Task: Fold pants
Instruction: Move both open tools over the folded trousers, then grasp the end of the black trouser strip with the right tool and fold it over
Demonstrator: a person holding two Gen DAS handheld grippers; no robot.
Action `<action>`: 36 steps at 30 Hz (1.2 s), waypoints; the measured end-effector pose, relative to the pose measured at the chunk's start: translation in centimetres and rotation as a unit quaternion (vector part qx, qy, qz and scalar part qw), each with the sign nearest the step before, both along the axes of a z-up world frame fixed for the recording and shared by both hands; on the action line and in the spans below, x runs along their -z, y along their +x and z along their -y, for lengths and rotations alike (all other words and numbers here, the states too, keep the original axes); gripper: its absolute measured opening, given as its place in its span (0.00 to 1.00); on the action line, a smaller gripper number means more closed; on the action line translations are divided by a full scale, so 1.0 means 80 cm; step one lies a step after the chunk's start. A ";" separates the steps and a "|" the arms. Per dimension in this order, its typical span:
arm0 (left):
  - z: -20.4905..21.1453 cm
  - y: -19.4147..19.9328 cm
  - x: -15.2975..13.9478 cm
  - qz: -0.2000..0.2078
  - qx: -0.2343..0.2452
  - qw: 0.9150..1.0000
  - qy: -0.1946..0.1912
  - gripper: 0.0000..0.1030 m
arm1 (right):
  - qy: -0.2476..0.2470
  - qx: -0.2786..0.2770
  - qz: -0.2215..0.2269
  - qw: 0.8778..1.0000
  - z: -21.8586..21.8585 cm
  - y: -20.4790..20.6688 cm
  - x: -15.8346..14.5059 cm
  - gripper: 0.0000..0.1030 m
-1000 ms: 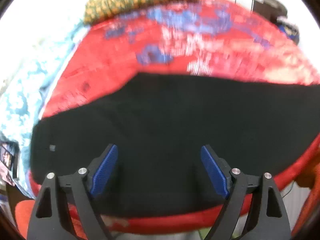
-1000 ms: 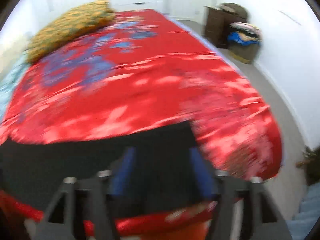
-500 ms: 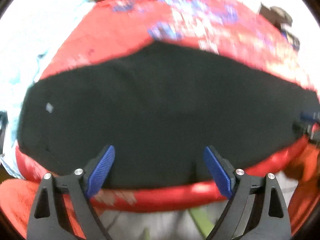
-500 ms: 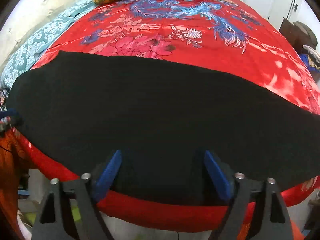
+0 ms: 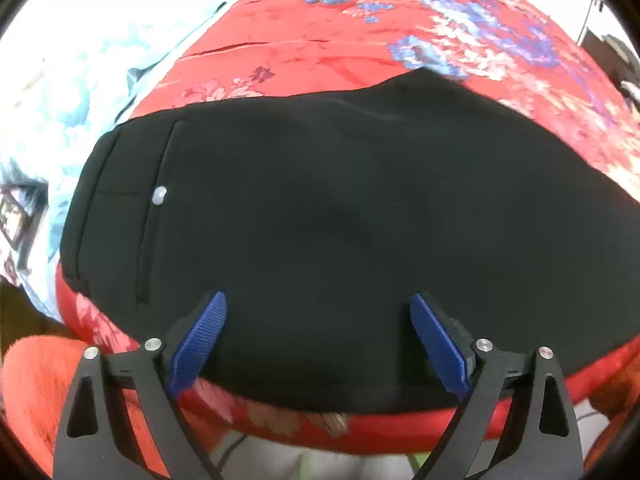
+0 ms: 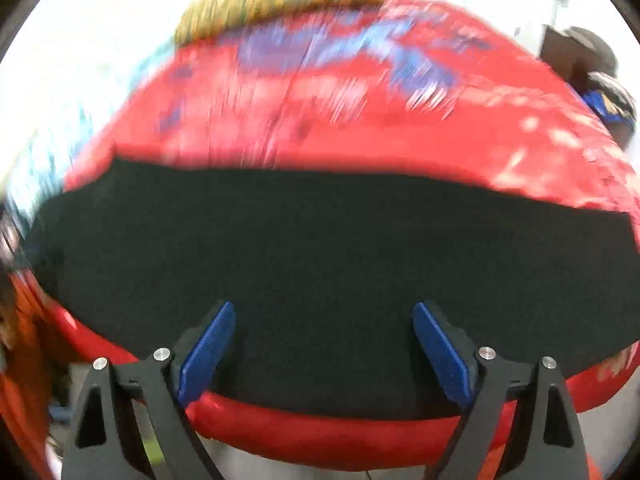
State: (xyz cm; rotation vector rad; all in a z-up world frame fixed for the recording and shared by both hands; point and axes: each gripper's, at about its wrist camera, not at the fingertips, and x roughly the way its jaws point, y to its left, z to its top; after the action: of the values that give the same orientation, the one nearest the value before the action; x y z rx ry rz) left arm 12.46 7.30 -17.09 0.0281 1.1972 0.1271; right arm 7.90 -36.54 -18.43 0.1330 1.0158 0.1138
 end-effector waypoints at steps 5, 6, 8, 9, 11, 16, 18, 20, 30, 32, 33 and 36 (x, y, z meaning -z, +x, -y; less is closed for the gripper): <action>0.017 -0.012 -0.034 0.035 0.029 0.999 -0.022 0.91 | 0.060 0.133 0.067 0.987 0.183 -0.025 -0.072 0.87; 0.029 -0.014 -0.043 0.045 0.045 0.998 -0.026 0.91 | 0.062 0.170 0.068 0.981 0.236 -0.032 -0.079 0.87; 0.048 -0.011 -0.052 0.057 0.071 0.996 -0.026 0.91 | 0.071 0.200 0.053 0.976 0.303 -0.036 -0.082 0.87; 0.057 -0.011 -0.054 0.059 0.080 0.995 -0.023 0.91 | 0.080 0.203 0.029 0.975 0.333 -0.035 -0.073 0.87; 0.082 -0.010 -0.055 0.056 0.102 0.993 -0.017 0.91 | 0.106 0.193 -0.022 0.975 0.375 -0.030 -0.044 0.84; 0.125 -0.013 -0.059 0.049 0.137 0.989 -0.019 0.91 | 0.129 0.146 -0.042 0.980 0.385 -0.021 -0.006 0.80; 0.139 -0.012 -0.060 0.052 0.158 0.986 -0.015 0.91 | 0.125 0.130 -0.048 0.982 0.386 -0.012 0.005 0.80; 0.161 -0.005 -0.059 0.053 0.182 0.982 -0.007 0.91 | 0.122 0.115 -0.070 0.983 0.389 -0.002 0.021 0.80; 0.196 0.009 0.004 0.002 0.191 0.981 0.008 0.88 | 0.165 0.065 -0.124 0.976 0.372 0.013 0.039 0.20; 0.195 0.004 0.000 0.009 0.198 0.980 0.019 0.88 | 0.181 0.075 -0.107 0.975 0.368 0.009 0.030 0.18; 0.191 0.001 -0.004 0.013 0.197 0.980 0.020 0.88 | 0.194 0.080 -0.097 0.973 0.365 0.005 0.024 0.17; 0.174 -0.001 -0.010 0.019 0.177 0.984 0.000 0.88 | 0.263 0.085 -0.054 0.960 0.351 -0.008 0.000 0.17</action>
State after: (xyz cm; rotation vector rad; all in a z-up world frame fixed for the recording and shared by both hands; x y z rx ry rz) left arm 12.37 -6.60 -16.26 0.2370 1.1369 -0.1832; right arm 7.27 -64.59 -18.43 0.7169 1.0598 0.2200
